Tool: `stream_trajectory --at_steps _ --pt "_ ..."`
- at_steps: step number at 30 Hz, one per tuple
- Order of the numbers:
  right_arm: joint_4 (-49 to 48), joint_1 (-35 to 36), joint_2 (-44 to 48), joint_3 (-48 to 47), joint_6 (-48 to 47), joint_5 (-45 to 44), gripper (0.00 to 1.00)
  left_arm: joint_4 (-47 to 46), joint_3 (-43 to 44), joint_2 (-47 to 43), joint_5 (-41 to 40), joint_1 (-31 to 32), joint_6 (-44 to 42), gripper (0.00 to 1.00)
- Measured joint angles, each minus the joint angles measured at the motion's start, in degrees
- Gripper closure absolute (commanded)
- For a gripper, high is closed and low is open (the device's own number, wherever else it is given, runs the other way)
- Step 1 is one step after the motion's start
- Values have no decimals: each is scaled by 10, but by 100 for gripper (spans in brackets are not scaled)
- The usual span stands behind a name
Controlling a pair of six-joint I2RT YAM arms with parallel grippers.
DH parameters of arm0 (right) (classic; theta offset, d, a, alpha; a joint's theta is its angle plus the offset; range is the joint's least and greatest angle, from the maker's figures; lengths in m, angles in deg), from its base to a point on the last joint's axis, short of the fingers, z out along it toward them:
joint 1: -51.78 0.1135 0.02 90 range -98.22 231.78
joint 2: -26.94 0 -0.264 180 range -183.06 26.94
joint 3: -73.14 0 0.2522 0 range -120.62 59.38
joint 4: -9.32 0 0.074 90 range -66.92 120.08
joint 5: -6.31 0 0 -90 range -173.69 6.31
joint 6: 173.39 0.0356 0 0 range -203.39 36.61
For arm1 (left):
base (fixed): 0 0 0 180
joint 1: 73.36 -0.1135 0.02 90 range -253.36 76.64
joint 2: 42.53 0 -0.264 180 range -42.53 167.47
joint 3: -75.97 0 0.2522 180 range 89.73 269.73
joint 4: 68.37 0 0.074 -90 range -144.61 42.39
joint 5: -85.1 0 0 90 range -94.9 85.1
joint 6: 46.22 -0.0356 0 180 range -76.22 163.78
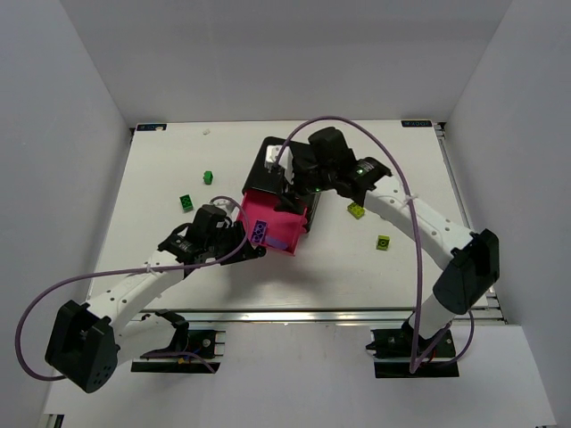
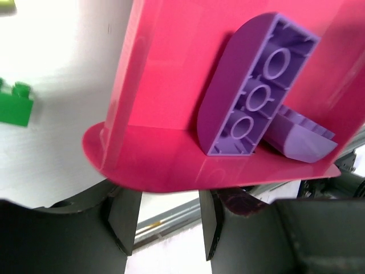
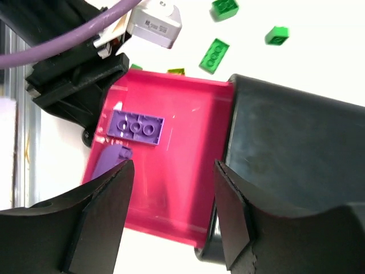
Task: Sort the legos into containers by color
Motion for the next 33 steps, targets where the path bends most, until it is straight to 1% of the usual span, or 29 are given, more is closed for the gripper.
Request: stream_trajectory --at_steps 5,11,15,25,28,33 --pt "-25 -20 49 8 31 -8 38 -12 27 -2 -12 0 -2 47" --pt "-43 -48 81 38 58 -20 38 -66 69 5 -13 0 -3 45" --pt "-45 -64 81 55 76 -26 38 -108 86 39 -10 0 2 43" --pt "-55 -98 81 59 104 -28 38 -204 139 150 -32 0 11 43" --pt "-57 -106 81 60 106 -27 38 -241 139 162 -38 0 12 47" --pt "-60 -114 83 78 106 -27 38 -310 120 160 -43 0 12 56"
